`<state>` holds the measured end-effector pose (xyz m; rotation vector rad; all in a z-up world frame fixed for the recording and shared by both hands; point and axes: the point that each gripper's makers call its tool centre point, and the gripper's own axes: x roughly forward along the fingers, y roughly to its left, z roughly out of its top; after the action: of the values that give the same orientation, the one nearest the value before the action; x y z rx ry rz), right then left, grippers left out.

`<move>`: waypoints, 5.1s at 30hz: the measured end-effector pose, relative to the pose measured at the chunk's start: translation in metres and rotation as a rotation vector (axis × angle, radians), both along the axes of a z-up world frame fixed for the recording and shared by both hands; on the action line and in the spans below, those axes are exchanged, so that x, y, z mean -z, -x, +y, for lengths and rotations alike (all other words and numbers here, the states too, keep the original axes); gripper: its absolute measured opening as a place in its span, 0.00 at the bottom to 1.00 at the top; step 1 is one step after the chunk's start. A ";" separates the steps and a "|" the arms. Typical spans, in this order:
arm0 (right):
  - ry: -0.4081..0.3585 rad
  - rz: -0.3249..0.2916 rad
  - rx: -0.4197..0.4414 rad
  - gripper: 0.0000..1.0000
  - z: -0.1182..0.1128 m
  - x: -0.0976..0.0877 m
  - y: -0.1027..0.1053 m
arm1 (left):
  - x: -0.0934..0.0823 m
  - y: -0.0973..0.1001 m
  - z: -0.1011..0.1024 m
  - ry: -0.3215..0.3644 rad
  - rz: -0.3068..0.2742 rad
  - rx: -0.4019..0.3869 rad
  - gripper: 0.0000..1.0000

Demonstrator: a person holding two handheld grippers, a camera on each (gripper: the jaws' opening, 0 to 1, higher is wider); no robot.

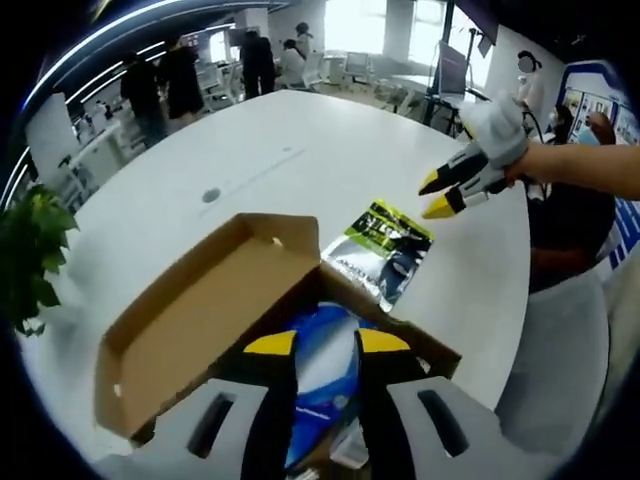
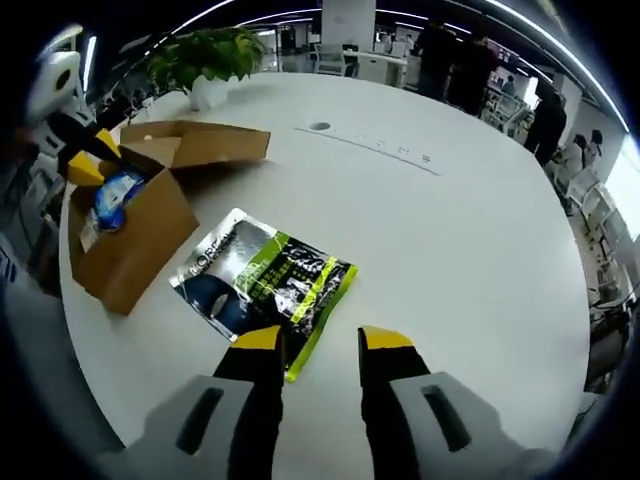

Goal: Operate the shoe box by opening the lid, removing the specified soft item, and placing it in the target area until the item is outside and the box remains undamaged.

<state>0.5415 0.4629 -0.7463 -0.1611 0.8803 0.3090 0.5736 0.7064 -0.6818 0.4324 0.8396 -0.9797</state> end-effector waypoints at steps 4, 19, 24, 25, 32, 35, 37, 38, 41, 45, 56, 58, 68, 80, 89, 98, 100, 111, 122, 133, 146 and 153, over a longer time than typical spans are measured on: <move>-0.012 -0.024 -0.008 0.28 0.008 -0.011 0.001 | -0.003 0.002 0.018 0.011 0.000 -0.036 0.24; -0.116 -0.066 -0.042 0.29 0.059 -0.046 0.008 | -0.012 0.010 0.067 0.091 -0.003 -0.154 0.31; -0.166 -0.084 -0.073 0.29 0.085 -0.057 0.009 | -0.010 0.016 0.090 0.108 -0.010 -0.208 0.33; -0.174 -0.086 -0.077 0.29 0.089 -0.058 0.009 | -0.010 0.016 0.093 0.107 -0.013 -0.215 0.33; -0.206 -0.084 -0.104 0.29 0.117 -0.057 0.010 | -0.008 0.023 0.117 0.116 -0.029 -0.284 0.34; -0.222 -0.089 -0.120 0.28 0.129 -0.060 0.009 | -0.007 0.026 0.125 0.117 -0.033 -0.300 0.35; -0.227 -0.091 -0.131 0.28 0.137 -0.061 0.008 | -0.004 0.028 0.131 0.110 -0.036 -0.301 0.36; -0.229 -0.091 -0.134 0.28 0.139 -0.061 0.008 | -0.003 0.029 0.133 0.107 -0.038 -0.302 0.36; -0.240 -0.089 -0.150 0.28 0.151 -0.061 0.007 | 0.000 0.032 0.142 0.107 -0.037 -0.309 0.39; -0.252 -0.086 -0.177 0.28 0.169 -0.061 0.006 | 0.002 0.034 0.149 0.116 -0.039 -0.324 0.44; -0.288 -0.085 -0.244 0.25 0.216 -0.060 -0.003 | 0.001 0.032 0.169 0.159 -0.053 -0.333 0.50; -0.291 -0.081 -0.258 0.25 0.225 -0.059 -0.004 | 0.001 0.032 0.172 0.170 -0.051 -0.341 0.51; -0.312 -0.062 -0.289 0.24 0.257 -0.051 -0.013 | 0.004 0.034 0.183 0.192 -0.039 -0.355 0.53; -0.315 -0.019 -0.334 0.22 0.289 -0.031 -0.023 | 0.009 0.034 0.195 0.182 -0.039 -0.354 0.54; -0.314 0.009 -0.345 0.21 0.307 -0.017 -0.035 | 0.010 0.030 0.206 0.192 -0.033 -0.379 0.55; -0.299 0.039 -0.343 0.14 0.317 -0.001 -0.043 | 0.012 0.028 0.218 0.185 -0.046 -0.406 0.53; -0.296 0.045 -0.342 0.13 0.319 0.002 -0.045 | 0.013 0.029 0.219 0.188 -0.043 -0.410 0.53; -0.251 0.084 -0.316 0.05 0.325 0.017 -0.051 | 0.015 0.030 0.222 0.208 -0.038 -0.433 0.53; -0.265 0.078 -0.268 0.00 0.322 0.006 -0.051 | 0.013 0.030 0.216 0.203 -0.052 -0.423 0.51; -0.259 0.028 -0.270 0.00 0.317 -0.008 -0.047 | 0.014 0.029 0.213 0.184 -0.060 -0.405 0.49; -0.263 -0.023 -0.250 0.00 0.299 -0.021 -0.043 | 0.016 0.028 0.205 0.147 -0.061 -0.370 0.42; -0.256 -0.043 -0.230 0.00 0.285 -0.024 -0.041 | 0.021 0.020 0.197 0.126 -0.045 -0.348 0.39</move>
<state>0.5829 0.7481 -0.7221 -0.0304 0.7733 0.6272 0.5540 0.9029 -0.7031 0.1906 0.7764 -0.6931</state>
